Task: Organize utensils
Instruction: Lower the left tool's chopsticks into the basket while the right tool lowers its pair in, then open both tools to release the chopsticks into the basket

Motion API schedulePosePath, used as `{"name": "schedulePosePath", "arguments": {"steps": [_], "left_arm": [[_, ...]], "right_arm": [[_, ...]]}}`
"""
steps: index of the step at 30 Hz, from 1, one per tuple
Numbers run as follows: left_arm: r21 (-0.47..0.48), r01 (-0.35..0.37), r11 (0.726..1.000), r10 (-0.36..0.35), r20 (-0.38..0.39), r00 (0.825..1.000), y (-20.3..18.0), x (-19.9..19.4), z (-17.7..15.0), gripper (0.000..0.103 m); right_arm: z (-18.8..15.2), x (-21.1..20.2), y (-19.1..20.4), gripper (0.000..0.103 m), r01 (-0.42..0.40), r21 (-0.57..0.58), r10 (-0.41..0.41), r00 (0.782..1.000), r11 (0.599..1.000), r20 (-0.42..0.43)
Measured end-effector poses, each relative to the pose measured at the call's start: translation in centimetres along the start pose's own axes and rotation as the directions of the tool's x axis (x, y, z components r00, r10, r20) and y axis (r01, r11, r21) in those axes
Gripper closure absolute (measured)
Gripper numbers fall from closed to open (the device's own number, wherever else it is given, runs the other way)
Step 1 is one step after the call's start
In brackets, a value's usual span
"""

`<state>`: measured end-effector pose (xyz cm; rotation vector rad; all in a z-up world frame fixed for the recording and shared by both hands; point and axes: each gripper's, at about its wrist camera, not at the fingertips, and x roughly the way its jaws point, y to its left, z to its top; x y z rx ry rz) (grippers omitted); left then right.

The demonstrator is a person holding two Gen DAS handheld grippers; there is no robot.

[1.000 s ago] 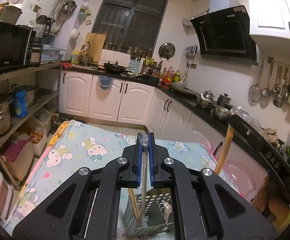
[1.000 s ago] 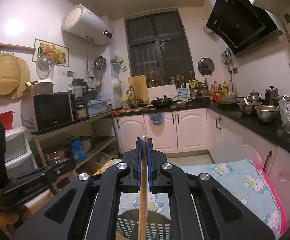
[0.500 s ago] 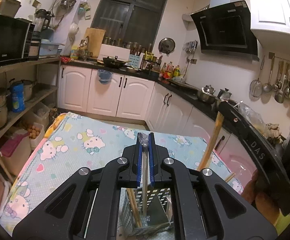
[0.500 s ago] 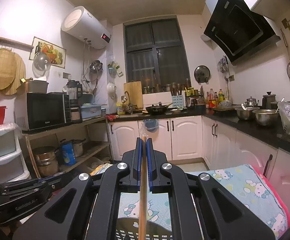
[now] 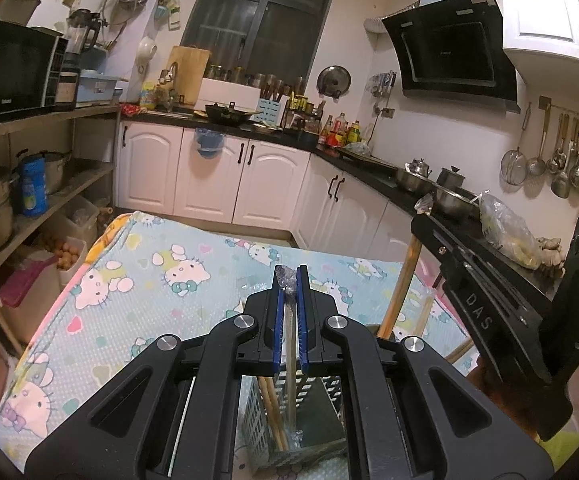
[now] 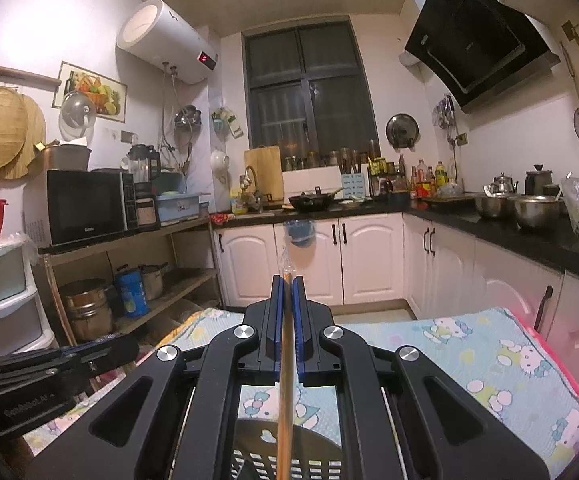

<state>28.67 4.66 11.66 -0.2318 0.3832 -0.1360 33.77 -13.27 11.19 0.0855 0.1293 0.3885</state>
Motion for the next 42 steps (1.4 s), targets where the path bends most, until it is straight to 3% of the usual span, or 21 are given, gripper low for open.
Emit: {"name": "schedulePosePath", "arguments": {"steps": [22,38,42], "left_arm": [[-0.02,-0.007,1.0,0.006,-0.058,0.998,0.4,-0.1,-1.6,0.101],[-0.022,-0.017,1.0,0.016,-0.07,0.997,0.5,-1.7,-2.2,0.087],[-0.023,-0.019,1.0,0.017,-0.079,0.997,0.5,-2.2,-2.5,0.079]], "right_arm": [[-1.6,-1.3,-1.8,0.096,-0.005,0.032,0.008,0.994,0.999,-0.106],[-1.6,-4.0,-2.6,0.08,-0.013,0.044,0.02,0.989,0.999,-0.149],[-1.9,-4.7,-2.6,0.078,-0.005,0.042,0.012,0.986,0.999,-0.164]]}}
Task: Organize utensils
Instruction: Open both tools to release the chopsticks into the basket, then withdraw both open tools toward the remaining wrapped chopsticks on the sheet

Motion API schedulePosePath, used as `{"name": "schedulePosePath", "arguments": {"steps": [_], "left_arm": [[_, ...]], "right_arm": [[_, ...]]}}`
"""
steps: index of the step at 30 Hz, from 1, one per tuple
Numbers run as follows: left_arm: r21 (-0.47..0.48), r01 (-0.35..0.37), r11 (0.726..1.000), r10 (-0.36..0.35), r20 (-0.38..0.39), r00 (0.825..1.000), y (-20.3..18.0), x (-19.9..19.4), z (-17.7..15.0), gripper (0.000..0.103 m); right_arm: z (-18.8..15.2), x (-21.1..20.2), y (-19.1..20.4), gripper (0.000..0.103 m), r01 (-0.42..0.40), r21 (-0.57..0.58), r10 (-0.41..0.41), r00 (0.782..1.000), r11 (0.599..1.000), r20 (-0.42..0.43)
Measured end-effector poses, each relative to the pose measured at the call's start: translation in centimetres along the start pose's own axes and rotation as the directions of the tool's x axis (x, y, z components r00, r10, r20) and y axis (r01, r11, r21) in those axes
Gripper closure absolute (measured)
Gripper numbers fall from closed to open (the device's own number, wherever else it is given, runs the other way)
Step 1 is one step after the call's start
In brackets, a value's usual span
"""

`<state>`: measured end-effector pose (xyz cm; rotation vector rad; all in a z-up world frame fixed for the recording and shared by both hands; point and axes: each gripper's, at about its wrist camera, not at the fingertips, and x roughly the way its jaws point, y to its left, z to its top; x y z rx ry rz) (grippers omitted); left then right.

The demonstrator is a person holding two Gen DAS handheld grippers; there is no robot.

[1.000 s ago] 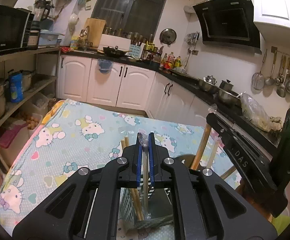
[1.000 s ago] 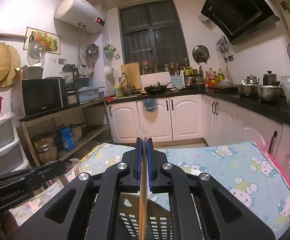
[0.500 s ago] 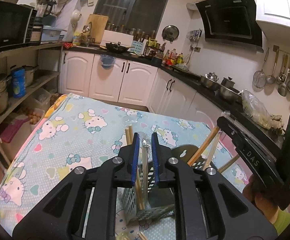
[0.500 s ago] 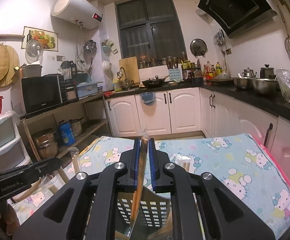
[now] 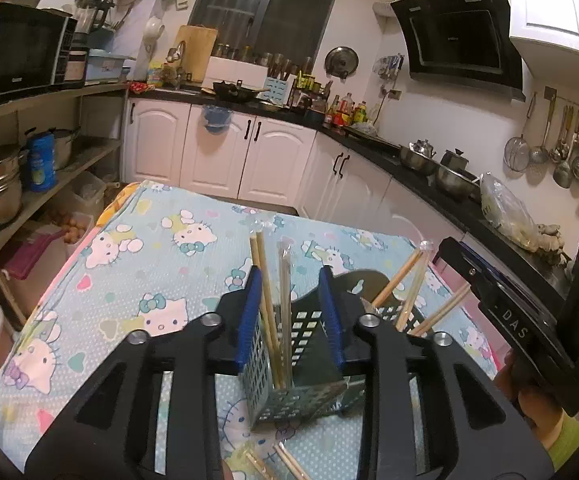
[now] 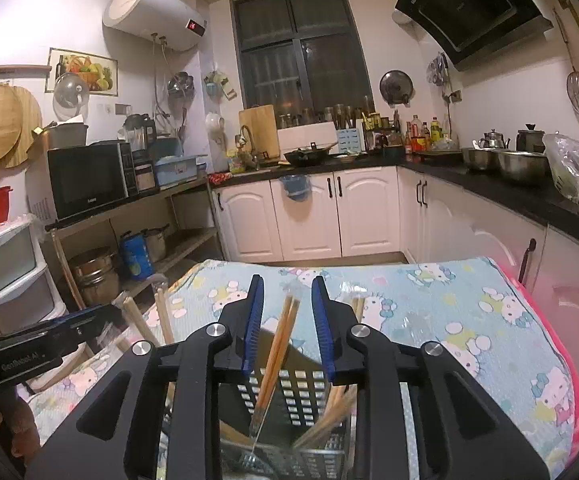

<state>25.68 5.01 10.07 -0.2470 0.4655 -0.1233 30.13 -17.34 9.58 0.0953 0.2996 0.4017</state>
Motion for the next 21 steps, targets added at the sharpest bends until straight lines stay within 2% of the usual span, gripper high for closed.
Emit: {"name": "schedulePosePath", "arguments": {"steps": [2,15,21], "left_arm": [[-0.001,0.001,1.0,-0.001,-0.004,1.0,0.0,-0.3,-0.2,0.077],[-0.018,0.013,1.0,-0.014,-0.024,1.0,0.1,-2.7,-1.4,0.052],[-0.028,0.012,1.0,-0.012,-0.028,1.0,0.5,-3.9,-2.3,0.039]], "right_arm": [[-0.3,-0.4,-0.1,0.072,0.002,0.003,-0.002,1.0,1.0,-0.008],[-1.7,-3.0,0.2,0.066,0.008,-0.01,-0.009,0.997,1.0,-0.081],[-2.1,-4.4,0.6,0.059,-0.006,-0.015,0.005,0.995,1.0,-0.104]]}}
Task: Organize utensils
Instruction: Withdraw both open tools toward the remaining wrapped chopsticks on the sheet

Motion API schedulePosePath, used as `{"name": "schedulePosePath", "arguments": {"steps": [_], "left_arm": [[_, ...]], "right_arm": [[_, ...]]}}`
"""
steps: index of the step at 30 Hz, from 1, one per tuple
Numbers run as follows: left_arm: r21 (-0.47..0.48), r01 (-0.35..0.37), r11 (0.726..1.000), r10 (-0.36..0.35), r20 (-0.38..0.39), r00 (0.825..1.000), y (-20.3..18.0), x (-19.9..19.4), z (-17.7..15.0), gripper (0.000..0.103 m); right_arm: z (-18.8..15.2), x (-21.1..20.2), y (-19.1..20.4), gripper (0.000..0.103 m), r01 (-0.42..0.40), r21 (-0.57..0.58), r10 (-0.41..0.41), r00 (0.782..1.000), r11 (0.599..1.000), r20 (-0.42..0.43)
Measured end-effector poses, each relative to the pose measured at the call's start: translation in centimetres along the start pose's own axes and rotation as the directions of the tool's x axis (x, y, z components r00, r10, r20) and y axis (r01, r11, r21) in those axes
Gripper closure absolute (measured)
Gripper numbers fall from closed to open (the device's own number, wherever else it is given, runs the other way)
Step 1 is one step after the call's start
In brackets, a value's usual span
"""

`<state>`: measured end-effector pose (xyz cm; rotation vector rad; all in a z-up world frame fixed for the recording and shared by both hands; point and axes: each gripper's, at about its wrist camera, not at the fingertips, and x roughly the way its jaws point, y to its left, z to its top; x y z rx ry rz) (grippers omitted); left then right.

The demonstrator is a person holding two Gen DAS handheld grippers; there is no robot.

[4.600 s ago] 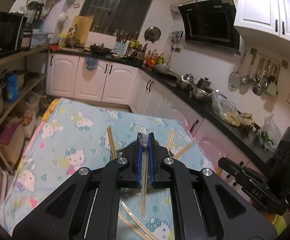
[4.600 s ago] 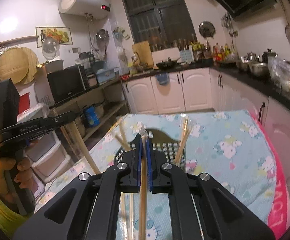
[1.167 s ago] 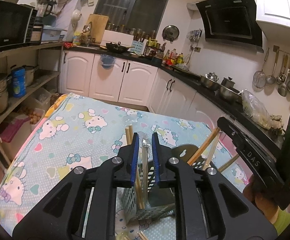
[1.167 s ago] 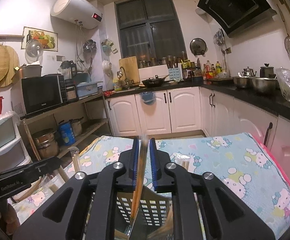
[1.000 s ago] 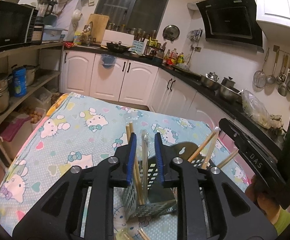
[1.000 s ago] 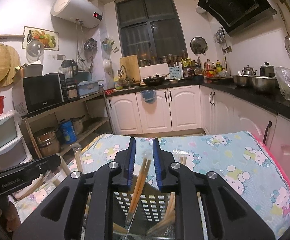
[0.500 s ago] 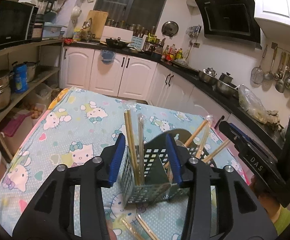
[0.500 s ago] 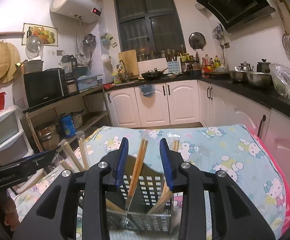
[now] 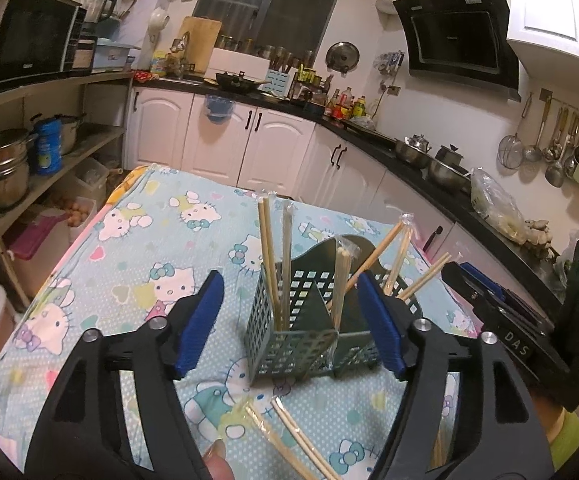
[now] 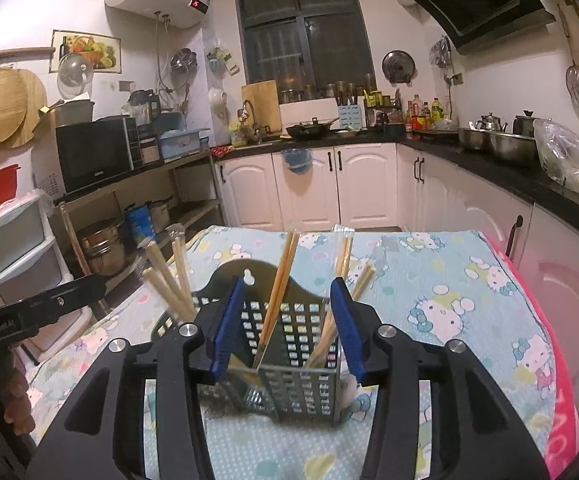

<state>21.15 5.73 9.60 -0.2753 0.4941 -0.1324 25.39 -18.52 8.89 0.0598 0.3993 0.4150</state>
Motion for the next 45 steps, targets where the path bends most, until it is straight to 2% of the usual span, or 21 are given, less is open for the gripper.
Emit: {"name": "schedulePosePath", "arguments": {"steps": [4,7,12,14,45], "left_arm": [[-0.005,0.003,1.0,-0.003,-0.011,1.0,-0.1,-0.5,-0.5,0.031],[-0.002,0.012,1.0,-0.012,-0.025,1.0,-0.1,-0.7,-1.0,0.019],[-0.006,0.013,1.0,-0.013,-0.036,0.999,-0.3,-1.2,-1.7,0.012],[-0.01,0.01,1.0,-0.011,-0.04,0.999,-0.3,-1.3,-1.9,0.012],[-0.006,0.001,1.0,-0.002,-0.115,0.993,-1.0,-2.7,-6.3,0.011]], "right_arm": [[-0.4,-0.9,0.1,0.054,-0.004,-0.005,0.003,1.0,1.0,-0.021],[-0.9,-1.5,0.0,0.053,-0.003,-0.011,0.002,0.999,1.0,-0.04],[-1.6,-2.4,0.0,0.049,0.002,-0.014,-0.003,0.998,1.0,-0.06],[-2.0,-2.9,-0.2,0.046,0.003,-0.011,-0.003,0.998,1.0,-0.066],[-6.1,-7.2,-1.6,0.045,0.053,-0.002,-0.053,0.99,0.999,-0.134]]}}
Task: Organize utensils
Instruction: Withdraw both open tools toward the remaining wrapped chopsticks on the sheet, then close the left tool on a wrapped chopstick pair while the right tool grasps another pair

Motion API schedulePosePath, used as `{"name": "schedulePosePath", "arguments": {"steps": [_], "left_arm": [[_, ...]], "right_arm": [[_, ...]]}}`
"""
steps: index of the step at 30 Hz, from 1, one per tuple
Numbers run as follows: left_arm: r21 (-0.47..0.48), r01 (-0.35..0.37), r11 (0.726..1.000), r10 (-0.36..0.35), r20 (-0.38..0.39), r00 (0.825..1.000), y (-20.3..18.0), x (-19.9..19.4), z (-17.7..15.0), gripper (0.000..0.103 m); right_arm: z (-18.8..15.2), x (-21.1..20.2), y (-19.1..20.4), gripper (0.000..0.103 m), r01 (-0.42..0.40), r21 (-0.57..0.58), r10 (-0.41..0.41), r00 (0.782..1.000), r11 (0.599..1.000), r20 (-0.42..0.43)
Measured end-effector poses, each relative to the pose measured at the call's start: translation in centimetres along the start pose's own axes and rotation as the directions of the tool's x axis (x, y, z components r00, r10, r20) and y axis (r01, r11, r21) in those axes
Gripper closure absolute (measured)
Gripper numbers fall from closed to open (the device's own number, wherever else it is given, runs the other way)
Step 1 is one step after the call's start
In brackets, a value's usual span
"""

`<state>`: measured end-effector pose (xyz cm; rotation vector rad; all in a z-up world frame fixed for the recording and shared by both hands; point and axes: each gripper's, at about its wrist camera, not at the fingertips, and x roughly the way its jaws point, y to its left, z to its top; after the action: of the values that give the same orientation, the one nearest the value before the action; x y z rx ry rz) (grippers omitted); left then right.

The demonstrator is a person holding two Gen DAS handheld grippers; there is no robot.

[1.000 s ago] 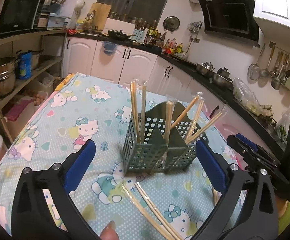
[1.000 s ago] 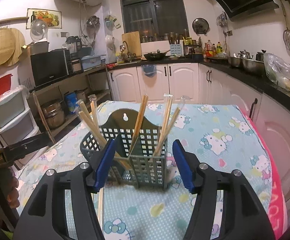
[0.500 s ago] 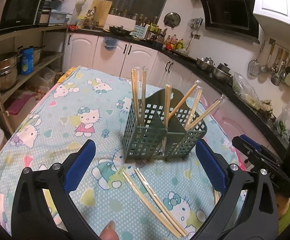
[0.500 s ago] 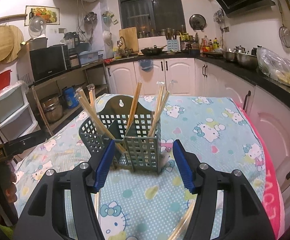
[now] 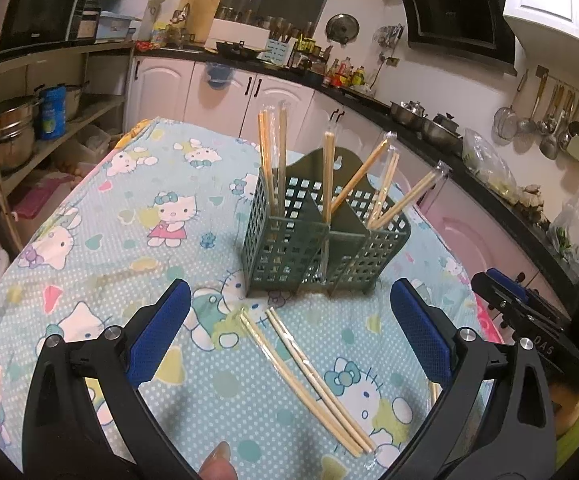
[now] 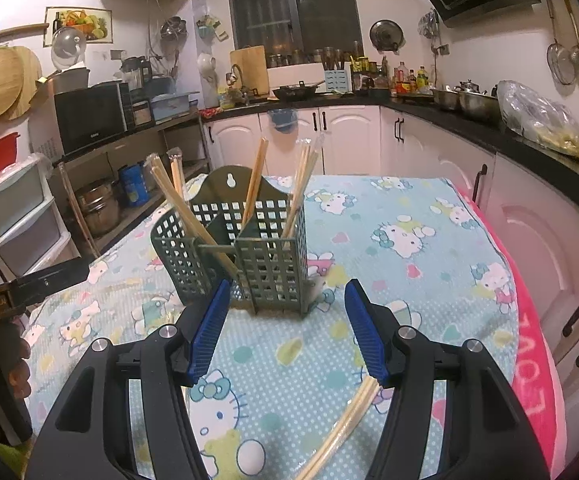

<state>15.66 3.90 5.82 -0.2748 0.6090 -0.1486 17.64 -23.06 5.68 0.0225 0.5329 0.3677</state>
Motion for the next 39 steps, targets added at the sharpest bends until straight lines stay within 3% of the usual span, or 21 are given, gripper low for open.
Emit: {"name": "schedulePosePath", "arguments": {"steps": [20,33,35,39], "left_arm": [[0.014,-0.036,0.999,0.037,-0.082,0.996,0.1,1.3,-3.4,0.011],[0.016,-0.047,0.999,0.049,-0.188,0.981,0.7,4.5,-5.7,0.012],[0.006,-0.047,0.999,0.048,-0.205,0.978,0.9,5.0,-5.9,0.018],[-0.022,-0.044,0.999,0.037,-0.251,0.967,1.6,6.4,-6.0,0.048]], "right_arm": [[-3.6,-0.1,-1.5,0.045,0.017,0.024,-0.015,0.998,1.0,-0.067],[-6.1,1.7,-3.7,0.046,0.062,0.056,-0.052,0.984,0.997,-0.17],[-6.3,2.3,-4.1,0.05,0.072,0.062,-0.059,0.98,0.995,-0.191],[-6.8,3.7,-4.7,0.058,0.074,0.081,-0.053,0.969,0.994,-0.24]]}}
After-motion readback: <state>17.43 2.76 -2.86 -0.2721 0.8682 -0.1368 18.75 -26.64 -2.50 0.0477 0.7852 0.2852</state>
